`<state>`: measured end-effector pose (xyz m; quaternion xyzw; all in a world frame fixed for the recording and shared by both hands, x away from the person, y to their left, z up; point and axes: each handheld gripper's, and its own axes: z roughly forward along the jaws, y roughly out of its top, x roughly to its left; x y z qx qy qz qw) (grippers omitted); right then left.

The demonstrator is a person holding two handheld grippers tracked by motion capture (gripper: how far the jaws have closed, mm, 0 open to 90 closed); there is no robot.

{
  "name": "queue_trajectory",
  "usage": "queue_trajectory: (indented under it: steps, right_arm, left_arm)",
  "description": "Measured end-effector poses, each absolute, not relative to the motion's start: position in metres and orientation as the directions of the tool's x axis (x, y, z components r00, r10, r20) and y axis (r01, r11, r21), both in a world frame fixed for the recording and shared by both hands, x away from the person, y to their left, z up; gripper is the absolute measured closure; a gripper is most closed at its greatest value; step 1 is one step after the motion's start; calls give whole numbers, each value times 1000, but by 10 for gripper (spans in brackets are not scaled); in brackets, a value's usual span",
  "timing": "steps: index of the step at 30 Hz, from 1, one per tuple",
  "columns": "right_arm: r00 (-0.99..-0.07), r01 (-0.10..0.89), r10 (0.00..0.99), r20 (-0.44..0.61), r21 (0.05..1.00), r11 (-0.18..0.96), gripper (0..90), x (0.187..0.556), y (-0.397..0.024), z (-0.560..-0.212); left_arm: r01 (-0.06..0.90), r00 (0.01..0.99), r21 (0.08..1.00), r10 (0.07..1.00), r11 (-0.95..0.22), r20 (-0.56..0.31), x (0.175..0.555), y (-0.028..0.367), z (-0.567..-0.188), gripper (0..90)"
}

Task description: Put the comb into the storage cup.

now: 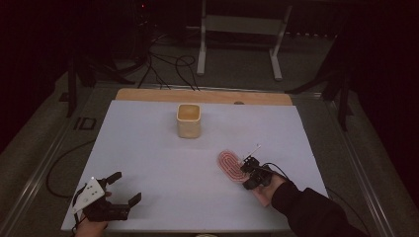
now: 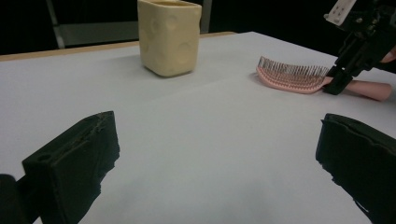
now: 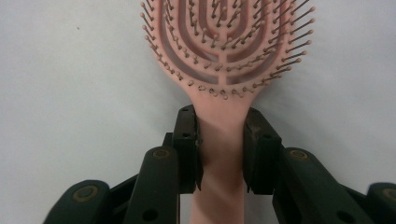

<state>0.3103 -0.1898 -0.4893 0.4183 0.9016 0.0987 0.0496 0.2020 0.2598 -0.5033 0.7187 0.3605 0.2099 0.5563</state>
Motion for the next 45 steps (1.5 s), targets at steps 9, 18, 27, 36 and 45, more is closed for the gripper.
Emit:
queue_trajectory:
  steps: [9,18,27,36,45]
  right_arm:
    - [-669,714,743,14,291,637,702,309,-192,-488]
    - [-659,708,746,97,415,572,702,311,-191,-485]
    - [-660,673,737,144,551,494,702,309,-190,-479]
    - [-669,640,726,160,619,454,702,306,-190,-481]
    - [-668,605,726,164,689,400,702,301,-196,-475]
  left_arm:
    - [285,653,951,751,-122,-99,203,259,-504,4]
    - [283,655,951,750,-126,-96,202,259,-504,4]
    - [284,654,951,750,-123,-99,202,259,-504,4]
    - [284,656,950,749,-127,-96,203,259,-504,4]
    - [285,655,951,749,-121,-101,203,259,-504,4]
